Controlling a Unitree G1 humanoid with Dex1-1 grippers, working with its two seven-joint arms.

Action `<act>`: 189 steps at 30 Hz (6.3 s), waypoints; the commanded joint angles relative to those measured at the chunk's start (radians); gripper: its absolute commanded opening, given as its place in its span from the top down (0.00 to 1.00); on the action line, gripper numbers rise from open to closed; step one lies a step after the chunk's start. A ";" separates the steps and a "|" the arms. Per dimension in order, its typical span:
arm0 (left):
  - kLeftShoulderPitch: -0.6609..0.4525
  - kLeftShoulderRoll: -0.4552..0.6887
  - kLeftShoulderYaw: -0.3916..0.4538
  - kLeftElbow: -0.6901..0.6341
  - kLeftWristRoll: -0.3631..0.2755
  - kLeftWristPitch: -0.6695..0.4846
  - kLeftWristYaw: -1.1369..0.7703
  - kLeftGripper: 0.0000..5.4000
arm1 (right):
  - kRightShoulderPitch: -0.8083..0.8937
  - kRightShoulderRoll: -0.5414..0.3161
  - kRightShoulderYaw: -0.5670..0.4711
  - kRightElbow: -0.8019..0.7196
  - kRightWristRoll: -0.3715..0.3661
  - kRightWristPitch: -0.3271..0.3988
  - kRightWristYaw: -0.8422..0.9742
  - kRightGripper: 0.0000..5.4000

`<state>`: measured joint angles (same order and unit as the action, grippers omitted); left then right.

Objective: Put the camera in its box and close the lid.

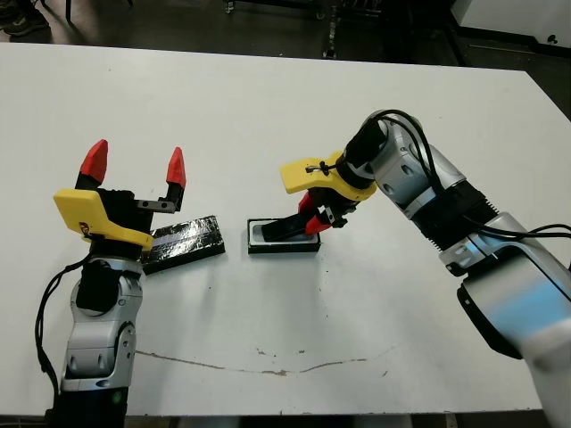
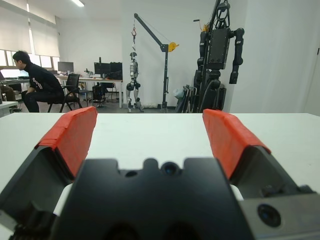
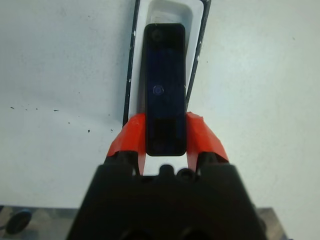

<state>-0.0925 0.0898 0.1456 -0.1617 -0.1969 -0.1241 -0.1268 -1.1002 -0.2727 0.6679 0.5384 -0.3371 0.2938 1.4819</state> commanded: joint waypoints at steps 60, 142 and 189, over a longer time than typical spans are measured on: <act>0.019 -0.028 0.003 0.017 0.008 -0.033 0.021 0.00 | -0.006 0.105 0.062 -0.062 0.022 0.081 0.120 0.69; 0.019 -0.025 0.002 0.018 0.006 -0.034 0.015 0.00 | -0.228 0.033 -0.196 0.190 0.114 -0.242 0.013 0.00; -0.290 0.860 -0.025 0.069 -0.117 0.267 -0.934 0.00 | 0.602 -0.091 -0.771 -0.406 0.492 -0.060 -0.910 1.00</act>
<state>-0.3442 0.9262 0.1611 -0.1296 -0.3295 0.1515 -1.0113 -0.5216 -0.3490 -0.1060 0.1375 0.1619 0.2350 0.5847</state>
